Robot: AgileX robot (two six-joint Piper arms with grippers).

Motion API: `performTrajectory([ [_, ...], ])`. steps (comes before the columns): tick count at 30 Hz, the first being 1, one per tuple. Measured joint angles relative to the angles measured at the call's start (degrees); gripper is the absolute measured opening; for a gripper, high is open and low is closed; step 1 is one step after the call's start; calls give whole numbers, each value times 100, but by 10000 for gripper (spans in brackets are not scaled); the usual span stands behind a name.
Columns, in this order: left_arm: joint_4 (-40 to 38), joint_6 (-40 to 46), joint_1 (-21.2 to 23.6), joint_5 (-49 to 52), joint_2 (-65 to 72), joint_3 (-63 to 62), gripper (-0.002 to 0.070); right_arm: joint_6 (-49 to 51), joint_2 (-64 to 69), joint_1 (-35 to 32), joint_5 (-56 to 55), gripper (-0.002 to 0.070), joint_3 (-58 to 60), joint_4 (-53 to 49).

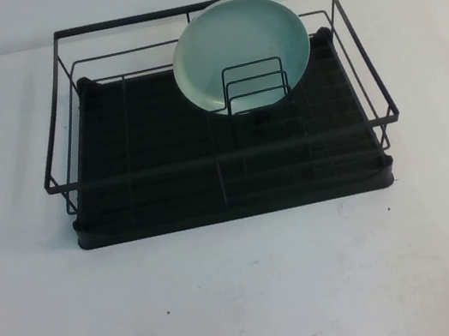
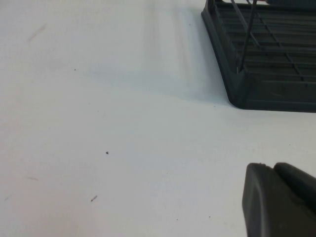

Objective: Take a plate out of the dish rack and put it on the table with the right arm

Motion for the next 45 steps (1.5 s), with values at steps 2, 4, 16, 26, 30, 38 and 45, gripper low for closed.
performTrajectory([
  [2, 0, 0, 0, 0, 0, 0, -4, 0, 0, 0, 0, -18, 0, 0],
  [4, 0, 0, 0, 0, 0, 0, -4, 0, 0, 0, 0, -18, 0, 0],
  [16, 0, 0, 0, 0, 0, 0, -4, 0, 0, 0, 0, -18, 0, 0],
  [26, 0, 0, 0, 0, 0, 0, -4, 0, 0, 0, -46, -18, 0, 310],
  [30, 0, 0, 0, 0, 0, 0, -4, 0, 0, 0, -240, -18, 0, 721],
  [38, 0, 0, 0, 0, 0, 0, -4, 0, 0, 0, -675, -18, 0, 1810],
  [45, 0, 0, 0, 0, 0, 0, -4, 0, 0, 0, -1409, -18, 0, 3030],
])
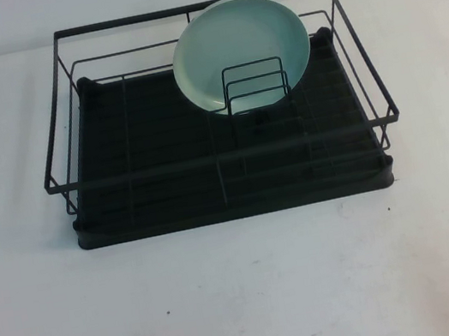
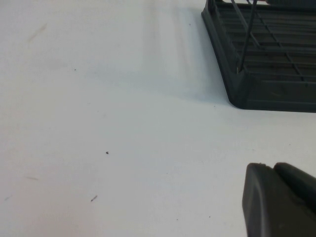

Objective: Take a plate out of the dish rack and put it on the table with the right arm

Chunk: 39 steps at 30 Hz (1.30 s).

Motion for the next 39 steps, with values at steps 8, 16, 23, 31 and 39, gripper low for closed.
performTrajectory([
  [8, 0, 0, 0, 0, 0, 0, -4, 0, 0, 0, -405, -18, 0, 680],
  [16, 0, 0, 0, 0, 0, 0, -4, 0, 807, 0, -27, -18, -252, 1273],
  [23, 0, 0, 0, 0, 0, 0, -4, -246, 3114, 0, 483, -18, -1643, 455],
  [31, 0, 0, 0, 0, 0, 0, -4, -1423, 5896, 0, 551, -18, -3760, 273],
  [39, 0, 0, 0, 0, 0, 0, -4, -1740, 8244, 0, 1351, -18, -6258, 80],
])
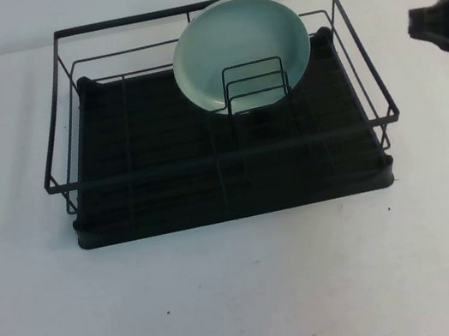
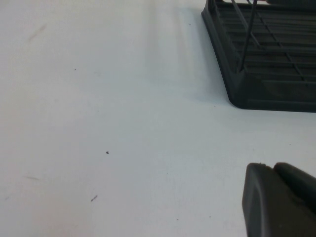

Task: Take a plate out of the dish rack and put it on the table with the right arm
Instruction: Grasp the plate from the shelf

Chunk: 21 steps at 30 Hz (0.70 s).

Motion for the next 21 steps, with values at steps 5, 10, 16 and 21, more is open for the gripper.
performTrajectory([
  [5, 0, 0, 0, 0, 0, 0, -4, -53, 933, 0, 688, -18, -1380, -261],
  [10, 0, 0, 0, 0, 0, 0, -4, -48, 1590, 0, 1222, -18, -2716, -345],
  [16, 0, 0, 0, 0, 0, 0, -4, -37, 2462, 0, 2062, -18, -4288, -379],
  [21, 0, 0, 0, 0, 0, 0, -4, -26, 3267, 0, 2825, -18, -5425, -423],
])
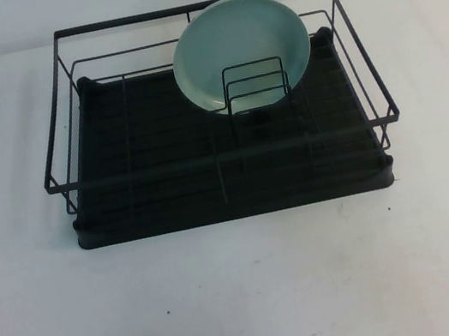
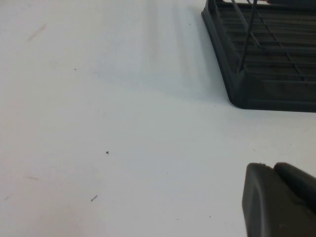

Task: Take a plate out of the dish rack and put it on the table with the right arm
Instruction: Grasp the plate from the shelf

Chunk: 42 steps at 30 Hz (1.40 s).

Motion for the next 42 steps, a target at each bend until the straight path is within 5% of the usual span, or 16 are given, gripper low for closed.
performTrajectory([
  [11, 0, 0, 0, 0, 0, 0, -4, -274, 806, 86, 726, 26, -896, -40],
  [17, 0, 0, 0, 0, 0, 0, -4, -664, 820, 277, 851, 286, -933, -48],
  [20, 0, 0, 0, 0, 0, 0, -4, -727, 830, 280, 908, 360, -933, -48],
  [42, 0, 0, 0, 0, 0, 0, -4, -2541, 1028, 324, 890, 386, -933, 328],
])
